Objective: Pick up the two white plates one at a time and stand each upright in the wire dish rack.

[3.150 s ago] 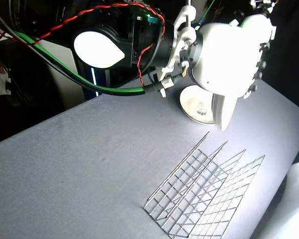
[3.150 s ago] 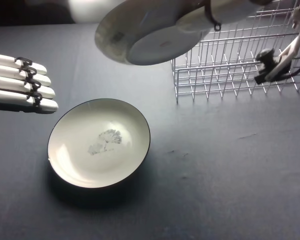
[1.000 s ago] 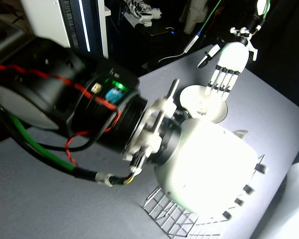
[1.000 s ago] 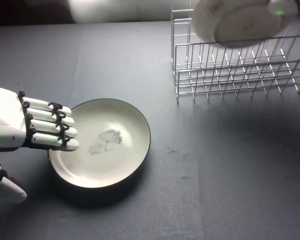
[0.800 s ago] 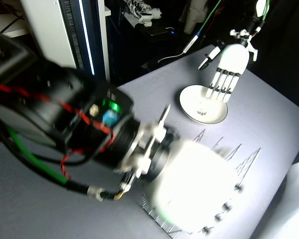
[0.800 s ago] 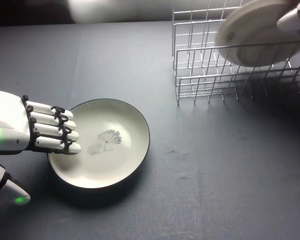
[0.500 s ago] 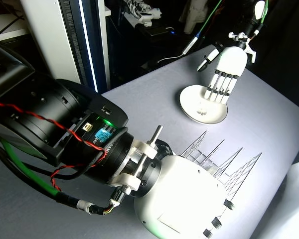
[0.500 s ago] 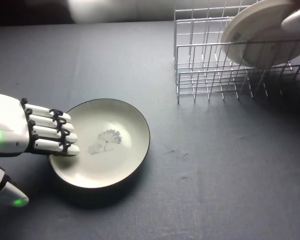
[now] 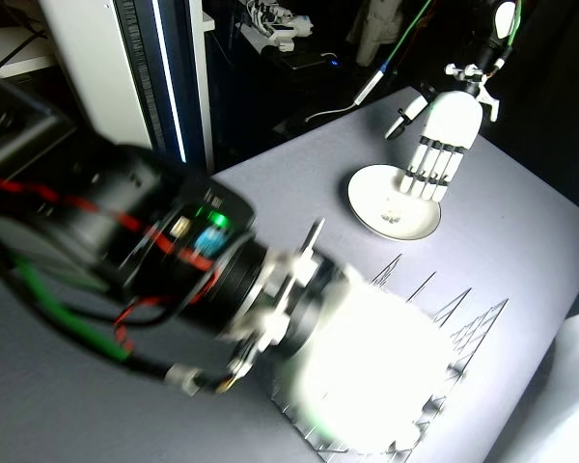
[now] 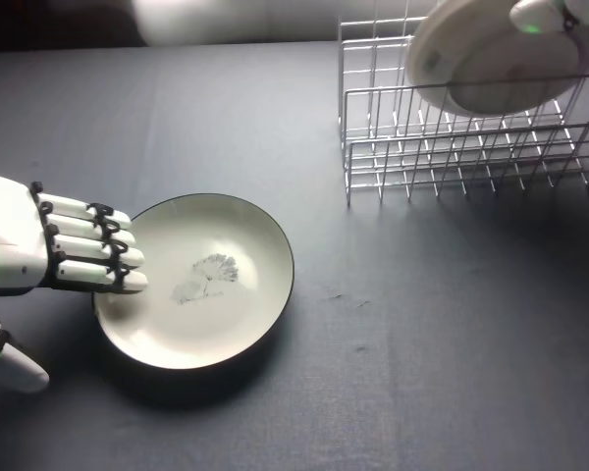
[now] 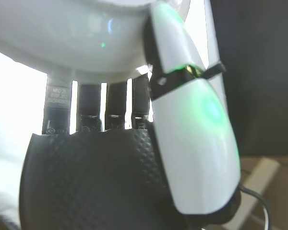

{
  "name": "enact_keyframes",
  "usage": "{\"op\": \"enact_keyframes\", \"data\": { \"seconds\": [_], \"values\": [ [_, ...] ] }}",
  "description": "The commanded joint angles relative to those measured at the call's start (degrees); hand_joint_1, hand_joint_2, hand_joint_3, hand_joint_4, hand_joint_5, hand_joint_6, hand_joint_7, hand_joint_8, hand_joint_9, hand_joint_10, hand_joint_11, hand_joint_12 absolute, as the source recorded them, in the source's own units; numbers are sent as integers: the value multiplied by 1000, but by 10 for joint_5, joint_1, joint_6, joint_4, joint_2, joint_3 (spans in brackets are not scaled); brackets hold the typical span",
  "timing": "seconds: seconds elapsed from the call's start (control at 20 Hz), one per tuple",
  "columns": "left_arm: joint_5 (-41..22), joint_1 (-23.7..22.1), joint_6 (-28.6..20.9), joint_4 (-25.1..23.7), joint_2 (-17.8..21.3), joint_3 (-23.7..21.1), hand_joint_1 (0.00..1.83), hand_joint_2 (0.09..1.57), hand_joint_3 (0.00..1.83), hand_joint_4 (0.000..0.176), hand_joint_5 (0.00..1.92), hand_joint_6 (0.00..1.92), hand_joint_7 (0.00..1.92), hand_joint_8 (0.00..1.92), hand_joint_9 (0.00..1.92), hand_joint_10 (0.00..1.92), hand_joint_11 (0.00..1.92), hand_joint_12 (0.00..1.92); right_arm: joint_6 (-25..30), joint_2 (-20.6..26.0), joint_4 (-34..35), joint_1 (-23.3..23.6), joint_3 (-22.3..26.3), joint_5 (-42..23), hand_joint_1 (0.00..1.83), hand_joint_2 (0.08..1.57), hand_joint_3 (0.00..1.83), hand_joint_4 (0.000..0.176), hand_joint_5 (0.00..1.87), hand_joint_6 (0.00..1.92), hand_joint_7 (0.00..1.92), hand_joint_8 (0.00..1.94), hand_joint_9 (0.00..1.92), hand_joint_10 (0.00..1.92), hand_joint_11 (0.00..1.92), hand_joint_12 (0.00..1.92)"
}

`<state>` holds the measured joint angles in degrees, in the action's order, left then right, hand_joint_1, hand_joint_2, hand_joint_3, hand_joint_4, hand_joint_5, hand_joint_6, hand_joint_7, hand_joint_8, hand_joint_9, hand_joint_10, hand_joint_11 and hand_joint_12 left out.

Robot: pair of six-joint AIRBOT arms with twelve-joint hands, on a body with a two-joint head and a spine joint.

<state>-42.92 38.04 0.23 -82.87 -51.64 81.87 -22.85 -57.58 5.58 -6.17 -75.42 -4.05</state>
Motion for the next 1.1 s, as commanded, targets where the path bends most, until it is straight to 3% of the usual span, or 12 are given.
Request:
{"op": "enact_keyframes", "data": {
  "seconds": [0.0,0.3,0.55,0.65,0.7,0.85,0.9,1.05],
  "values": [
    [-13,-3,1,31,2,4,0,1162,5,0,65,19,45,17,11,4,0,0,4,4,5,9,2,-70,1245,1157,2,0,791,67,858,7,870,56,486,1090],
    [-14,-3,1,32,2,7,0,1156,1,0,44,13,35,13,7,3,0,0,4,8,-5,4,10,-80,1223,1136,0,0,755,17,822,0,839,26,443,1086],
    [-14,-2,1,32,2,5,0,1158,2,0,44,9,33,7,1,0,0,0,4,9,-91,4,21,-147,1184,1084,0,0,702,0,756,0,775,0,387,1094],
    [-14,-1,1,31,2,4,0,1164,4,0,43,7,33,6,2,1,0,0,4,10,-118,2,30,-172,1172,1046,0,0,614,0,622,0,597,0,107,1145],
    [-14,-1,1,31,2,3,0,1166,5,0,53,11,44,10,14,6,0,0,4,10,-134,-2,35,-189,1140,1041,0,0,491,0,480,0,435,0,21,1013],
    [-14,2,1,31,2,2,0,1159,1,0,37,3,20,2,0,0,0,0,5,14,-197,-15,60,-243,1014,1021,0,0,170,0,119,0,62,1,0,173],
    [-15,4,1,31,1,1,0,1162,3,0,46,7,28,6,0,0,0,0,5,18,-211,-18,72,-250,1019,1010,0,0,84,2,23,0,12,0,0,34],
    [-15,15,1,31,0,1,0,1169,6,0,54,9,40,10,9,4,0,0,5,24,-272,-31,103,-290,1061,908,0,0,1,0,0,0,0,0,0,0]
  ]
}}
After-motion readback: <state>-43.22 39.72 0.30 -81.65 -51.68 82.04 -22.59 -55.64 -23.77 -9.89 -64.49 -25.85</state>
